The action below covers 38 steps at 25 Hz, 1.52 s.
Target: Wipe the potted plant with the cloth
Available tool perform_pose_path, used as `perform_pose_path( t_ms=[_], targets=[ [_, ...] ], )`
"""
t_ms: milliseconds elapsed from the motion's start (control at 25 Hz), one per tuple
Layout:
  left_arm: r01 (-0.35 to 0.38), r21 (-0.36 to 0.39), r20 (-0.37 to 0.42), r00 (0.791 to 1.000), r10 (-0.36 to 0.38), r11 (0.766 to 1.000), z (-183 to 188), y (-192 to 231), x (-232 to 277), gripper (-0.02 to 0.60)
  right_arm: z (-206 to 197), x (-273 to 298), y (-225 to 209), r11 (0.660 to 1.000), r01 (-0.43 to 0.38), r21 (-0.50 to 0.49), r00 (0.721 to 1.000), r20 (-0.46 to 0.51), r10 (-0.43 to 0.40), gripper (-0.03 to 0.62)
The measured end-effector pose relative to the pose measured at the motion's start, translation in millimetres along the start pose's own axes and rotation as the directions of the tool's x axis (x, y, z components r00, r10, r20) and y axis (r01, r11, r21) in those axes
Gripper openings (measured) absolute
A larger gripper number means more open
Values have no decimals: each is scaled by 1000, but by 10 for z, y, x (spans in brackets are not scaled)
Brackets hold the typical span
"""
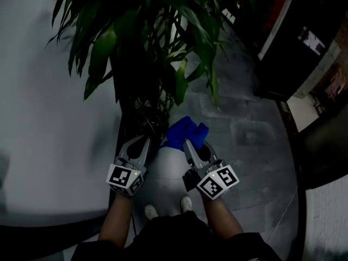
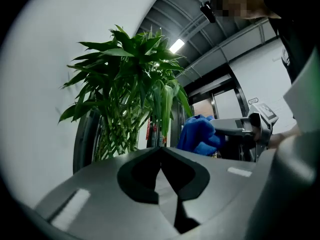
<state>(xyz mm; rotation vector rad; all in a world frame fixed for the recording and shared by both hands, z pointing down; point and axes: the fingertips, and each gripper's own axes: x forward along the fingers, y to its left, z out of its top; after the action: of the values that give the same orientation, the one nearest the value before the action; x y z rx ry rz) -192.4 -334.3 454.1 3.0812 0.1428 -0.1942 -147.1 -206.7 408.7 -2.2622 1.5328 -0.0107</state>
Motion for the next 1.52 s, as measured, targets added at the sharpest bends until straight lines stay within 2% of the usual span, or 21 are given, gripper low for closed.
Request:
perform_pose_path(
  t_ms=[120, 200, 320, 560, 760, 880, 1080, 1240, 1400, 1520],
  targets=[
    [10, 4, -13, 1000, -10, 1000, -18, -140, 34, 9, 80, -150, -89, 1000, 9, -26, 1000, 17, -8, 86],
    [6, 41, -28, 1000, -5, 999, 30, -248, 23, 9, 143, -253, -130, 999, -2, -45, 1000, 22, 3, 86],
    [-37, 90, -24, 999, 39, 995, 110, -337, 6, 9, 265, -426, -241, 998, -23, -61, 999, 25, 25, 86],
    [-136, 40, 64, 989, 134, 990, 352, -658, -31, 9, 562, -805, -548, 993, -64, -96, 998, 16, 66, 86],
    [-147, 46, 56, 988, 145, 988, 326, -1074, -67, 9, 673, -1062, -692, 988, -108, -109, 994, 22, 111, 86],
    [-194, 40, 53, 980, 191, 980, 257, -1272, -149, 9, 692, -1255, -761, 985, -136, -110, 991, 6, 137, 86],
    [-254, 21, 42, 967, 253, 967, 192, -1434, -223, 9, 617, -1431, -900, 991, -119, -60, 993, -20, 118, 86],
    [-240, 34, 35, 970, 239, 970, 241, -1465, -314, 9, 547, -1470, -823, 990, -119, -79, 992, -40, 116, 86],
    [-217, 46, 31, 976, 216, 975, 289, -1390, -411, 9, 495, -1496, -673, 978, -168, -123, 986, -40, 164, 86],
    [-211, 33, 29, 977, 210, 977, 293, -1346, -444, 9, 435, -1464, -660, 982, -149, -112, 989, -37, 146, 86]
  ],
)
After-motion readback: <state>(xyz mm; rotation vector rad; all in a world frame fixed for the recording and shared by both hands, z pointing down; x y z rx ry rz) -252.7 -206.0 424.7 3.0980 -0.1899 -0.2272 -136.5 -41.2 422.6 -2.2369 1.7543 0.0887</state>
